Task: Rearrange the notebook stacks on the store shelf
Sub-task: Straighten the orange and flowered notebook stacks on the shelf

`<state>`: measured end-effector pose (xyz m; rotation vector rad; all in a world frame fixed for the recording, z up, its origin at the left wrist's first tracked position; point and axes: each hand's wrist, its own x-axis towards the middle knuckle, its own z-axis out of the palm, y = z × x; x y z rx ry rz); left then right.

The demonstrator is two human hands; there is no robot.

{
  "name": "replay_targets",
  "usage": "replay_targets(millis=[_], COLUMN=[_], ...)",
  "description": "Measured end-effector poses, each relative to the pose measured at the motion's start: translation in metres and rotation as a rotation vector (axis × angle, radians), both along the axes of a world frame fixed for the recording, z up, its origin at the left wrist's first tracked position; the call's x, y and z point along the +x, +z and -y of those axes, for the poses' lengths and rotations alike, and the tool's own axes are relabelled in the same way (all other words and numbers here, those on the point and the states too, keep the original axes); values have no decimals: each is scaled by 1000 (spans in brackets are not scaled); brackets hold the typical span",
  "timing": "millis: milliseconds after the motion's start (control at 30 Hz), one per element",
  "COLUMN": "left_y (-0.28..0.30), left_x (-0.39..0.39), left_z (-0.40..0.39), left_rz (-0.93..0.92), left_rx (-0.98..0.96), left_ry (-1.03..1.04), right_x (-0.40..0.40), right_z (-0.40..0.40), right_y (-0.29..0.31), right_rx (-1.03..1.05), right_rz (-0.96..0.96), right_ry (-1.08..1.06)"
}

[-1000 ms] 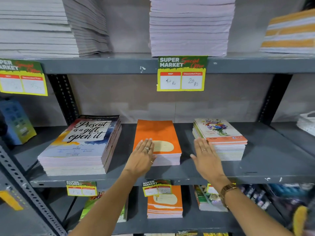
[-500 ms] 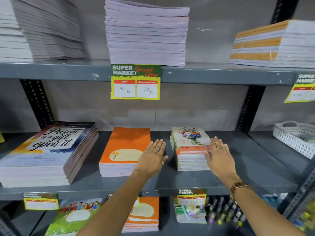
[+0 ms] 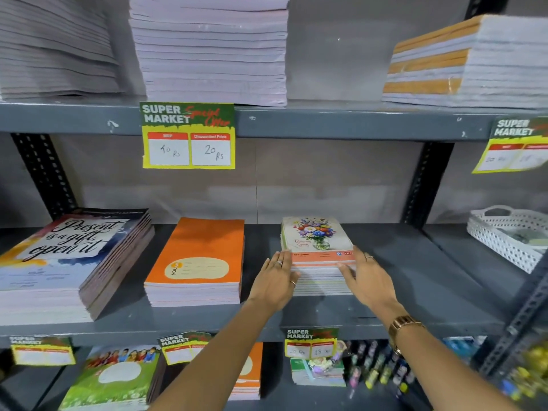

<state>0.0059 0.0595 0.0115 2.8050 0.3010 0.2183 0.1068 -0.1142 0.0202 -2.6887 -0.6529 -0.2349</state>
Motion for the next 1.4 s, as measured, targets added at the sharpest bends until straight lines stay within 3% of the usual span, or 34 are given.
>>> replay_targets(millis=[267,700,1400], left_y=[-2,-4,3], left_x=[-2,-8,-15], left_z=[-1,5,12], left_rz=[27,16,29], left_rx=[-141,-189,-232], left_ry=[82,114,117], right_x=[-10,-10,-10], right_z=[-2,-1,0], right_y=[-5,-6,-10], right_rx=[70,-23,89], right_rz=[-15,36,30], right_ry=[18,38,34])
